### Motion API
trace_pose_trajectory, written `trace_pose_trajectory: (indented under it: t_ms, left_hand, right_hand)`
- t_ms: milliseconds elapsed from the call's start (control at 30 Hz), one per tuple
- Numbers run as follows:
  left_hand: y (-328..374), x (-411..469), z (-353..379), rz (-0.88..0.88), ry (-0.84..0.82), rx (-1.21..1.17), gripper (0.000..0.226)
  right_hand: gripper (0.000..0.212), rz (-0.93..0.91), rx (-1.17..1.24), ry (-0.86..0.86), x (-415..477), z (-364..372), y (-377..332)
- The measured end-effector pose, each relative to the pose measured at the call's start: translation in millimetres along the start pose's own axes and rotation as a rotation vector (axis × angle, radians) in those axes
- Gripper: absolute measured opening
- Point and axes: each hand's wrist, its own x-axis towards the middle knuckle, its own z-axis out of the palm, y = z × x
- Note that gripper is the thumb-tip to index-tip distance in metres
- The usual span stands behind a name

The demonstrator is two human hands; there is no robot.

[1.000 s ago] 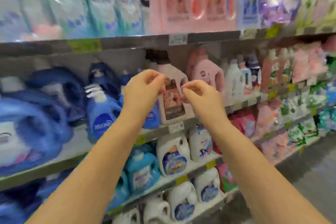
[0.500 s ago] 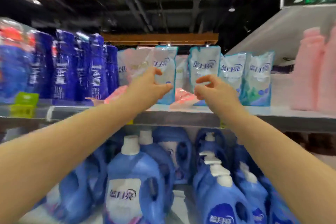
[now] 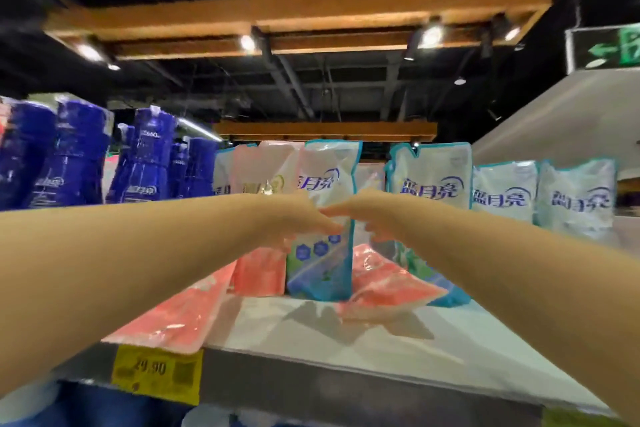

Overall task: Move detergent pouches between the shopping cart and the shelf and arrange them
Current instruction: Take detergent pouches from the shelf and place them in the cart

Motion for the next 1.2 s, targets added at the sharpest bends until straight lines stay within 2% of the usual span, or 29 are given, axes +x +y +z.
trace_pose_trajectory:
  t_ms: [67,167,267,333,400,533,633,733,800,900,933,1000,1067,1200]
  left_hand:
    - [-4.9,12.9,-0.1,-0.029,0.024,0.039,0.064]
    - [-7.9,22.3,-1.4,-0.026,0.056,0.06,0.064]
    - [-5.6,20.9,0.4,-0.012,0.028,0.048,0.067]
    - [-4.5,23.3,5.4,0.02,0.018,0.053,0.055]
    - [-0.5,17.3,7.3,0.029,0.039,0.035,0.029]
    - [1.1,17.3,-0.2,0.086,0.063,0.031,0.007]
    - [2.2,10.3,-3.7,0.076,0.056,-0.145,0.036]
    - [10.1,-12.7,-5.0,0.067,-0.01,-0.416,0.024]
    - [21.0,-32.5,-4.7,0.146,-0.061,-0.524,0.028]
    - [36.6,-50.6,-1.6,0.371,-0.026,-0.639,0.08]
    - [42.3,-59.9,1.9,0.442,-0.008,-0.695,0.084]
    - [54.1,-81.5,13.5,0.537,0.058,-0.783,0.075]
    - [65.4,-108.4,32.7,0.56,0.154,-0.855,0.068]
    - [85.3,-168.5,85.5,0.573,0.228,-0.935,0.064]
  right_hand:
    - [0.077,0.019,0.069,-0.009,10.7,7.4,0.4]
    - [0.059,-0.004,0.202,0.094,27.9,17.0,5.2]
    - [0.045,-0.042,0.232,0.14,36.9,22.6,10.4]
    - [0.04,-0.071,0.211,0.222,37.6,24.4,10.0]
    - [0.033,-0.104,0.215,0.301,34.7,24.7,7.0]
    - [0.029,-0.196,0.198,0.409,18.3,14.0,2.0]
    - [0.027,-0.25,0.3,0.469,-6.5,-6.2,-6.5]
    - [0.027,-0.331,0.42,0.514,-36.8,-32.1,-20.4]
    - [0.023,-0.404,0.492,0.539,-62.2,-48.3,-29.9]
    - [0.02,-0.481,0.641,0.524,-106.6,-69.8,-39.3]
    - [0.019,-0.5,0.663,0.526,-123.0,-75.7,-40.3]
    - [0.015,-0.525,0.653,0.563,-154.1,-85.8,-37.4]
    - [0.016,-0.522,0.625,0.605,-187.6,-94.0,-27.6]
    - [0.009,-0.495,0.592,0.668,-252.8,-110.0,10.7]
